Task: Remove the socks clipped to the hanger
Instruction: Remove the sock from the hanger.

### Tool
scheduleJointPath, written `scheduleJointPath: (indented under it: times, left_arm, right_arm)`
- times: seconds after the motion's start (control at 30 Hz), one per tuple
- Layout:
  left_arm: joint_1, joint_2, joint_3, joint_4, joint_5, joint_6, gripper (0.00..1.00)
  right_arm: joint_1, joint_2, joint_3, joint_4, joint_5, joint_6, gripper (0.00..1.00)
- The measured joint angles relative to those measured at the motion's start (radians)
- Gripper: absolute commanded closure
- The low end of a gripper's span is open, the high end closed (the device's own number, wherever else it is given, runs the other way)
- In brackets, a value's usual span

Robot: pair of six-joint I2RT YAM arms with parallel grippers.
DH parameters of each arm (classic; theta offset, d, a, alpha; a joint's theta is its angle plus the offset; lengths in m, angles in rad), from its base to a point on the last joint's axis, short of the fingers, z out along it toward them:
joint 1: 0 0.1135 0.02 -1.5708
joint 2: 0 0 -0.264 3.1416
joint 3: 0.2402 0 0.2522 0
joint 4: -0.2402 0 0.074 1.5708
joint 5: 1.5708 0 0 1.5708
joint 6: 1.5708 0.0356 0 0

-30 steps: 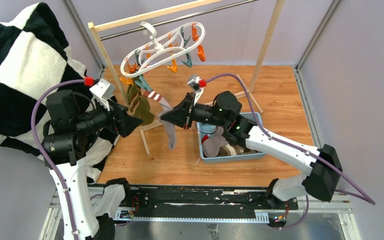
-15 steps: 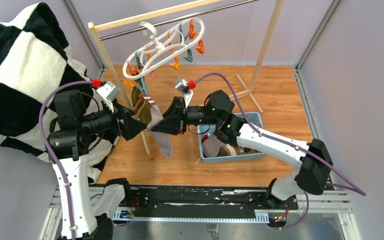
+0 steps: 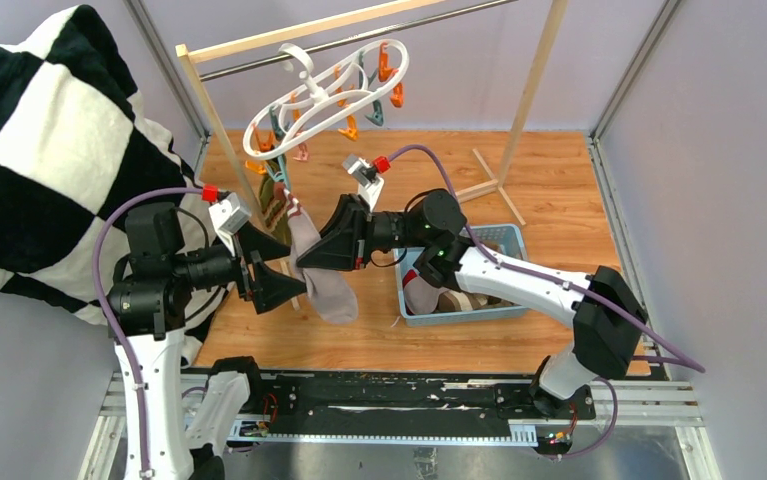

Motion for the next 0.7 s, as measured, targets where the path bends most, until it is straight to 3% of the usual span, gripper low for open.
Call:
scheduleJointPath:
  times: [0.37, 0.7]
  left_arm:
    - [-0.048, -0.076, -0.026, 0.000, 0.095, 0.068, 0.02]
    - [-0.050, -0.004, -0.021, -0.005, 0.011, 0.150, 0.14]
  right_arm:
    - [0.000, 0.027, 0.000, -0.010, -0.019, 0.024, 0.82]
    - [0.000, 0.069, 0.030, 0.074, -0.050, 0.126, 0.79]
